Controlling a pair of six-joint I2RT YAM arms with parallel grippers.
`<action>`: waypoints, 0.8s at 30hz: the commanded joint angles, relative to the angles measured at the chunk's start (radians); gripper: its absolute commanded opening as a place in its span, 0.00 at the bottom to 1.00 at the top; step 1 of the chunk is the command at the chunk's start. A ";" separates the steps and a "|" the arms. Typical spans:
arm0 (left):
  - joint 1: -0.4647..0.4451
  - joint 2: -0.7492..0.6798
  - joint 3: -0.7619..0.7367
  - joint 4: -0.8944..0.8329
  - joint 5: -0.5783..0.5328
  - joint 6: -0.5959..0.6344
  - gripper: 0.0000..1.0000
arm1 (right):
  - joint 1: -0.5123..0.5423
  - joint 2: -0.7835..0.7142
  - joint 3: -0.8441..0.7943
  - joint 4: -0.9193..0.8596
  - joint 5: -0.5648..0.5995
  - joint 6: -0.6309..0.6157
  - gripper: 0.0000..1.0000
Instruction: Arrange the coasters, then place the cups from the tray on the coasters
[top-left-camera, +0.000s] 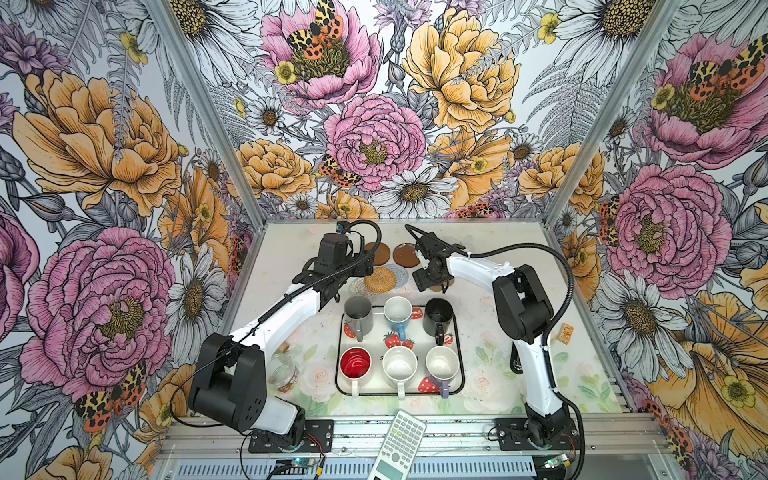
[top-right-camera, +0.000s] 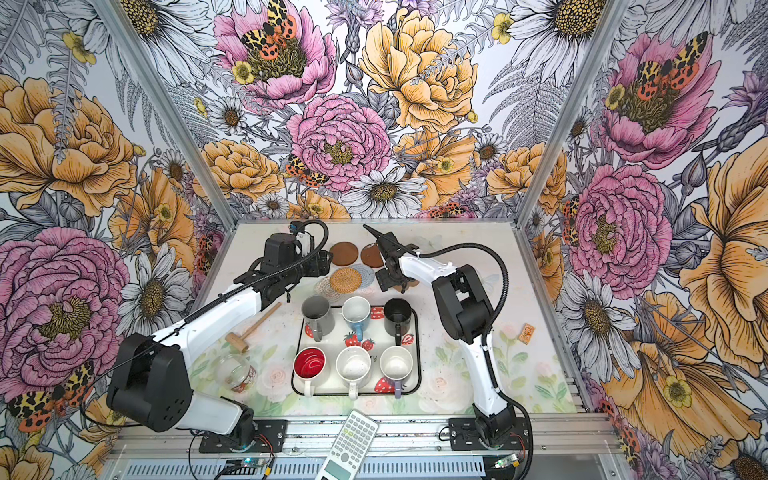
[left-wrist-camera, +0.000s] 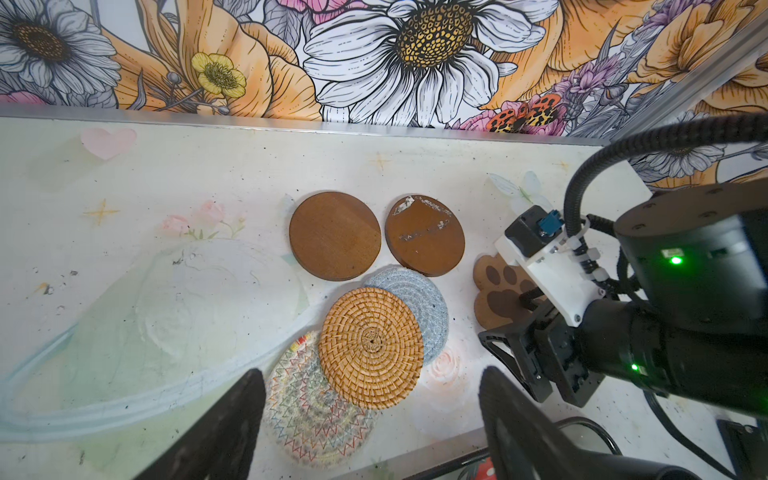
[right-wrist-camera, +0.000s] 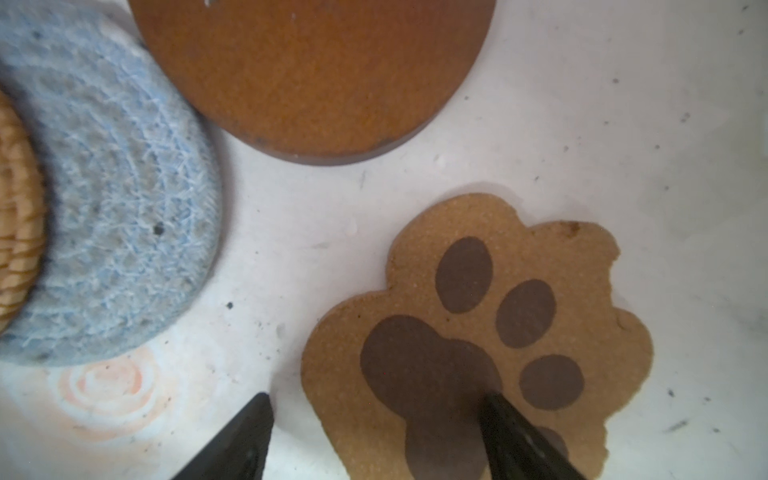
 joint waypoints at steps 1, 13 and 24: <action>-0.007 -0.031 -0.001 -0.002 -0.036 0.026 0.82 | -0.037 0.038 0.017 -0.037 0.002 0.035 0.77; -0.007 -0.033 0.003 -0.005 -0.044 0.030 0.82 | -0.150 0.015 -0.018 -0.045 -0.058 0.051 0.74; -0.012 -0.027 0.025 -0.014 -0.044 0.030 0.82 | -0.231 0.000 -0.032 -0.053 -0.069 0.049 0.74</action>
